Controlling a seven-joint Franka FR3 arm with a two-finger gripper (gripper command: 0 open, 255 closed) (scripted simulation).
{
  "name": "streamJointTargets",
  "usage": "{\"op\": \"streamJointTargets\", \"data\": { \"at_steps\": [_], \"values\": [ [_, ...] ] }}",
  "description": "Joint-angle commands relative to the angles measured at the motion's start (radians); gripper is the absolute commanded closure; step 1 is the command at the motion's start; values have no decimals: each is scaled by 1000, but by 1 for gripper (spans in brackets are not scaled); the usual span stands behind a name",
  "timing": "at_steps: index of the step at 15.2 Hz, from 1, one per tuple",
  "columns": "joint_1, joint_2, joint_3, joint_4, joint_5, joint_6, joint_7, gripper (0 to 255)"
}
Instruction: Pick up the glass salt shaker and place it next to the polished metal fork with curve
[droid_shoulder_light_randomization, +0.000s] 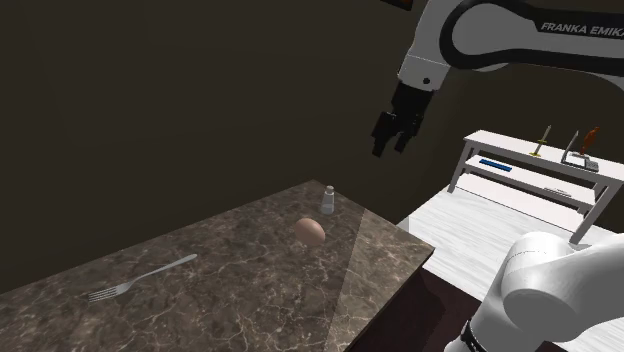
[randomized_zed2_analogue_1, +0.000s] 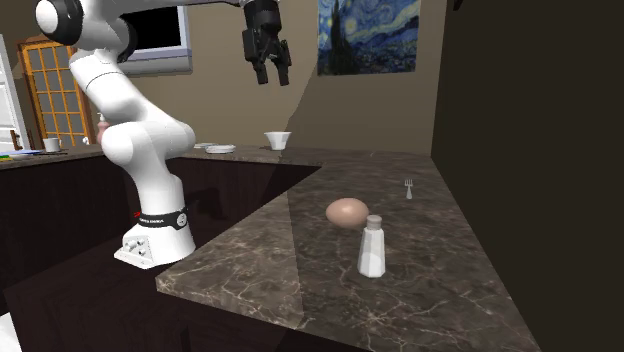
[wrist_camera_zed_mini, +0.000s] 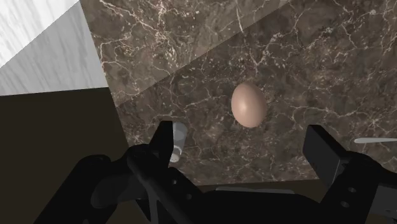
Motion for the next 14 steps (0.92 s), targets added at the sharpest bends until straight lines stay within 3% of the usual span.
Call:
{"op": "streamJointTargets", "data": {
  "at_steps": [1, 14],
  "values": [
    [0, 0, 0, 0, 0, 0, 0, 0],
    [-73, 319, 10, -90, -60, 430, 100, 0]
  ]
}}
